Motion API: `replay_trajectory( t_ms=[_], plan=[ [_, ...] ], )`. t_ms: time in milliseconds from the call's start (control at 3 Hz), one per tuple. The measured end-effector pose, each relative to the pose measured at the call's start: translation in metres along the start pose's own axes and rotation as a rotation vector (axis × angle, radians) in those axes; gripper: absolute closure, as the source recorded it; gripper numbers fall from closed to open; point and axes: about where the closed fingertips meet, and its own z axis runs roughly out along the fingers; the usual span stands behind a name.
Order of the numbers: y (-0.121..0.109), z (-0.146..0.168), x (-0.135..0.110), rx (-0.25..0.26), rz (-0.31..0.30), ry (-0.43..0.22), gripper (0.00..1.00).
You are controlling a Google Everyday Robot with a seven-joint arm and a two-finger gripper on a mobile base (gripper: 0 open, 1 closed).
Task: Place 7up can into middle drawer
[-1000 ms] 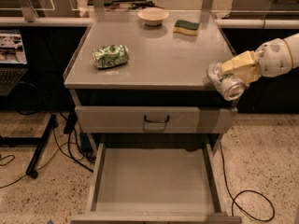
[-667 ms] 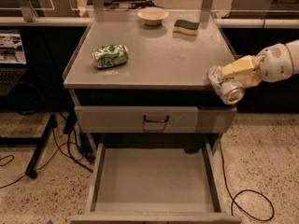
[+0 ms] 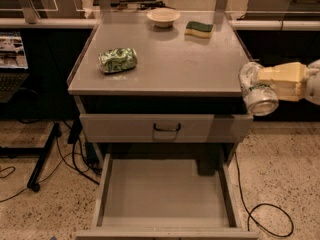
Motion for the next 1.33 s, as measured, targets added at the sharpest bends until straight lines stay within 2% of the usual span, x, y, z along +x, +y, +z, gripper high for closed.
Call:
replay_trajectory(
  t_ms=[333,667,1000,1333],
  plan=[
    [-0.036,-0.009,0.040,-0.011,0.120,-0.097,1.00],
    [-0.094,0.009,0.081,-0.017,0.279,-0.068,1.00],
    [-0.094,0.009,0.081,-0.017,0.279,-0.068,1.00],
    [-0.121,0.024,0.092,-0.019,0.342,-0.083,1.00]
  ],
)
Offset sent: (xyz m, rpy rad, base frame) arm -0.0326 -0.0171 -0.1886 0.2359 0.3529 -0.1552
